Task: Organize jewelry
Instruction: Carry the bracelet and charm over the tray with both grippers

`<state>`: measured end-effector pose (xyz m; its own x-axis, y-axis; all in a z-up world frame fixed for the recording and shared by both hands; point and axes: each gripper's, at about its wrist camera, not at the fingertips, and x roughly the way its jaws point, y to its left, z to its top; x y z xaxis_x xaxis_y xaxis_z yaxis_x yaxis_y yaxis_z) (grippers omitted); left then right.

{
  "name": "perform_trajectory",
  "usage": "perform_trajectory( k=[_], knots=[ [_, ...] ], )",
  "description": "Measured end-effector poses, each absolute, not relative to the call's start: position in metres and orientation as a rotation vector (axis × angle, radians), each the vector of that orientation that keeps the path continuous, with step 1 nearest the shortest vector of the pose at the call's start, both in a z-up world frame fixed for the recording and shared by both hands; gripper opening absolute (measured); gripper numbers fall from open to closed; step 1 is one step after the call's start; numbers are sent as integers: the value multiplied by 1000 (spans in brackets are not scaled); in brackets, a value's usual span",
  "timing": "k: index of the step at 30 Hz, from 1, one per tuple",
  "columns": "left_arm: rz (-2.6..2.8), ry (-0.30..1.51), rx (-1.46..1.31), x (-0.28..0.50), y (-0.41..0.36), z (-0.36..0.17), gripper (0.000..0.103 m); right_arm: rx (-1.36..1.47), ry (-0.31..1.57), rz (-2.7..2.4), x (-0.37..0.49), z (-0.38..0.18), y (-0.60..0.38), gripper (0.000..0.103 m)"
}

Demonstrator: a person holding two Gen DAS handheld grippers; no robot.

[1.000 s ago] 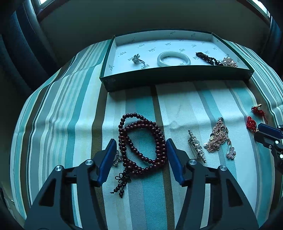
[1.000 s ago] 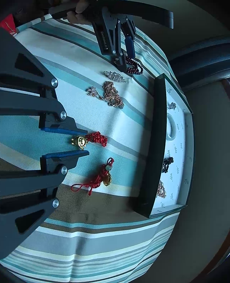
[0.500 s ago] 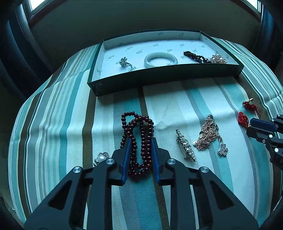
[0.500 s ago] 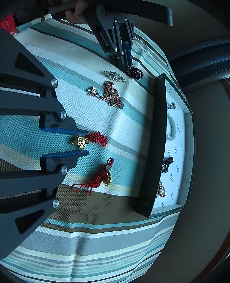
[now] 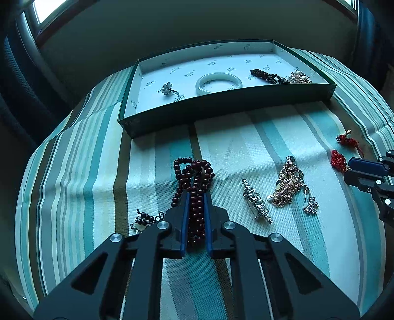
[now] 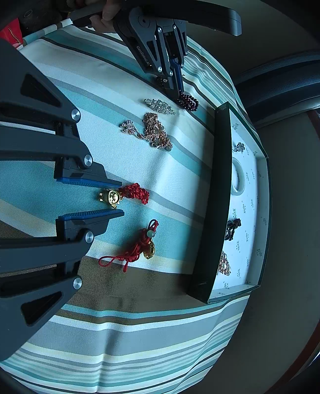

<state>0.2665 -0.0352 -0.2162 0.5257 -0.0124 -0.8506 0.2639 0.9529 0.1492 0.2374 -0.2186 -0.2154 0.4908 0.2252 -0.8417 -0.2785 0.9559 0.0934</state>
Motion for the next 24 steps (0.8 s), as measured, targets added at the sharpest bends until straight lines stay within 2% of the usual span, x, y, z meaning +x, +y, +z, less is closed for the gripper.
perform_trajectory(
  k=[24],
  knots=[
    [-144,947,227,258,-19,-190,10,-27,918,301,231,-183,-218,18]
  ],
)
